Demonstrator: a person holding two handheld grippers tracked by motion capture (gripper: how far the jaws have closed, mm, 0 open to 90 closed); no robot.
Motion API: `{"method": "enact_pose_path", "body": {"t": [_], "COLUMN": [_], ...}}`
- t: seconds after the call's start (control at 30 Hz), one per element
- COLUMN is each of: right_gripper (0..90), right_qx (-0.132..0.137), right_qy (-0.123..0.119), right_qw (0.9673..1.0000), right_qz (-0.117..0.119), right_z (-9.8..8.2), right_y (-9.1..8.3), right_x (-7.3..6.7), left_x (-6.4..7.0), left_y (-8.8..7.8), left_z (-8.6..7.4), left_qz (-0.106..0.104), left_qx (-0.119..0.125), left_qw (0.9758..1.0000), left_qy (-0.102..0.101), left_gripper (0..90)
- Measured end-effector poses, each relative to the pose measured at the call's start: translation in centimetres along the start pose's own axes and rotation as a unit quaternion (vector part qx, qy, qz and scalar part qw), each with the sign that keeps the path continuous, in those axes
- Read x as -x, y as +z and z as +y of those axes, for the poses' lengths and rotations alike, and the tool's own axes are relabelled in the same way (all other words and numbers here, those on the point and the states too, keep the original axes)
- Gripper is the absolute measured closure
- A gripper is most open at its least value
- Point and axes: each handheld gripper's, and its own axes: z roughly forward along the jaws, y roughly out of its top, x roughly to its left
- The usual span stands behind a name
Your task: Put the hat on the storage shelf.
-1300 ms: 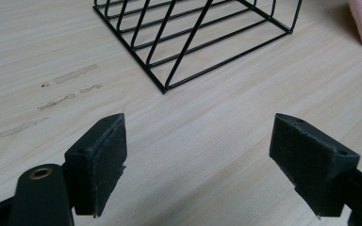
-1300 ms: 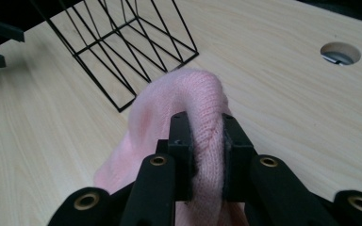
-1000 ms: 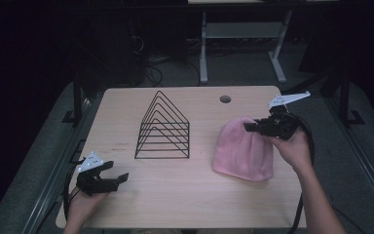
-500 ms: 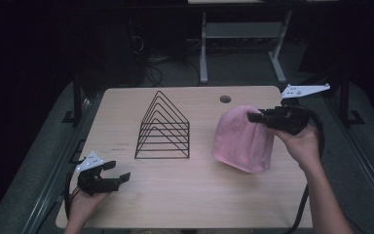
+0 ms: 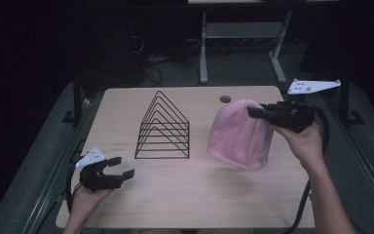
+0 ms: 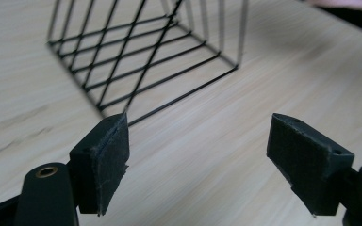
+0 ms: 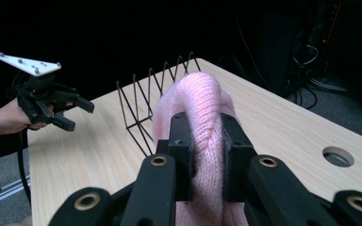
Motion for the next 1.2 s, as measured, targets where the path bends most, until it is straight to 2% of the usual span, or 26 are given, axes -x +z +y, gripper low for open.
{"method": "enact_pose_path", "body": {"t": [0.2,0.37,0.67,0.83,1.13,1.17,1.2], "right_gripper": [77.7,77.7,77.7,77.7,77.6,77.6,77.7], "right_qx": [0.0,0.0,0.004,0.006,0.01,0.01,0.011], "right_qy": [-0.009,-0.023,-0.043,-0.055,-0.068,-0.068,-0.07], "right_qw": [0.9999,0.9996,0.9986,0.9976,0.9957,0.9957,0.9951], "right_qz": [0.008,0.014,0.029,0.04,0.063,0.063,0.069], "right_z": [1.0,1.9,3.4,4.2,4.8,4.8,5.0], "right_y": [-0.2,-0.2,0.1,0.3,1.2,1.2,1.3], "right_x": [-0.6,-1.4,-2.6,-3.4,-4.4,-4.4,-4.6], "left_x": [1.6,2.7,4.0,4.8,6.2,6.2,6.4], "left_y": [0.4,1.0,2.0,2.7,4.0,4.0,4.3], "left_z": [2.2,4.1,6.2,7.4,9.7,9.7,10.2], "left_qz": [-0.034,-0.059,-0.092,-0.11,-0.149,-0.149,-0.162], "left_qx": [0.002,0.0,0.001,-0.001,-0.002,-0.002,-0.003], "left_qw": [0.9988,0.9964,0.9922,0.9891,0.9817,0.9817,0.9795], "left_qy": [0.035,0.06,0.084,0.097,0.119,0.119,0.12], "left_gripper": [21.6,22.1,23.6,24.4,24.5,25.2,27.5]}}
